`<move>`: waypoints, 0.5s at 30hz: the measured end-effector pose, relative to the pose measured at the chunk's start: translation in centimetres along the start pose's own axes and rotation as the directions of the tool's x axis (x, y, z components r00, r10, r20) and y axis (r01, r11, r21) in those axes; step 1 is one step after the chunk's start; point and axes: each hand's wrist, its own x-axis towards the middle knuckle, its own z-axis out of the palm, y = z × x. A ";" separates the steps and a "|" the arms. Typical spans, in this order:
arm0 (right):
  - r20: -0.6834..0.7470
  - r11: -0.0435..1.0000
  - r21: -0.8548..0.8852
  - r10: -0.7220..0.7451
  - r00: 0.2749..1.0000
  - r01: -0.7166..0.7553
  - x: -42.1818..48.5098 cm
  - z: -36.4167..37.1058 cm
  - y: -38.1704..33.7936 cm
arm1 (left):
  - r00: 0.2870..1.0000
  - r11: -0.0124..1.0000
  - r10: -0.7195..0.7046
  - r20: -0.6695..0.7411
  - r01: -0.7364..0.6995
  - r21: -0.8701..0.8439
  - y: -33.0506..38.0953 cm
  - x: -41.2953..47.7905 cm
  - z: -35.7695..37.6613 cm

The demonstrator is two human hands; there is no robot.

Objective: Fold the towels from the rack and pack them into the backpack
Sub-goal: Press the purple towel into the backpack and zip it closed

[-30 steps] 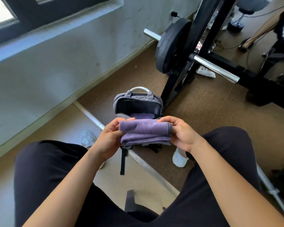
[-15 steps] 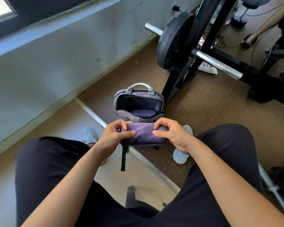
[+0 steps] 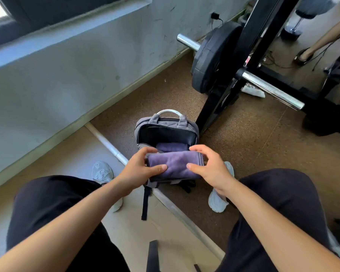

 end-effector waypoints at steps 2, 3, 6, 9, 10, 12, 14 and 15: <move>-0.055 1.000 -0.008 -0.007 0.998 0.007 2.1 -0.3 -0.4 | 0.996 0.996 0.090 0.009 -0.090 0.023 1.0 2.5 -0.3; -0.077 1.000 -0.006 0.005 0.997 -0.006 3.4 -0.3 -0.6 | 0.990 0.989 0.141 0.017 -0.142 0.039 1.6 3.9 -0.5; -0.112 0.995 0.026 0.103 0.988 -0.101 7.5 0.0 -0.6 | 0.970 0.964 0.242 0.031 -0.244 0.101 2.2 8.6 -1.0; -0.082 0.982 -0.001 0.188 0.979 -0.189 11.4 1.0 0.4 | 0.953 0.914 0.300 0.046 -0.301 0.272 1.2 13.0 -1.2; -0.075 0.979 -0.037 0.199 0.977 -0.202 12.5 1.5 0.9 | 0.948 0.890 0.316 0.046 -0.313 0.332 0.3 14.2 -1.1; -0.055 0.966 -0.125 0.219 0.974 -0.224 14.2 2.7 2.3 | 0.954 0.867 0.297 0.033 -0.284 0.409 -1.8 15.8 -0.6; -0.033 0.949 -0.189 0.252 0.967 -0.254 15.2 3.9 3.9 | 0.959 0.853 0.281 0.032 -0.265 0.450 -3.7 16.4 0.0; -0.031 0.941 -0.207 0.268 0.963 -0.268 15.5 4.5 4.8 | 0.955 0.842 0.292 0.045 -0.279 0.462 -4.4 16.6 0.3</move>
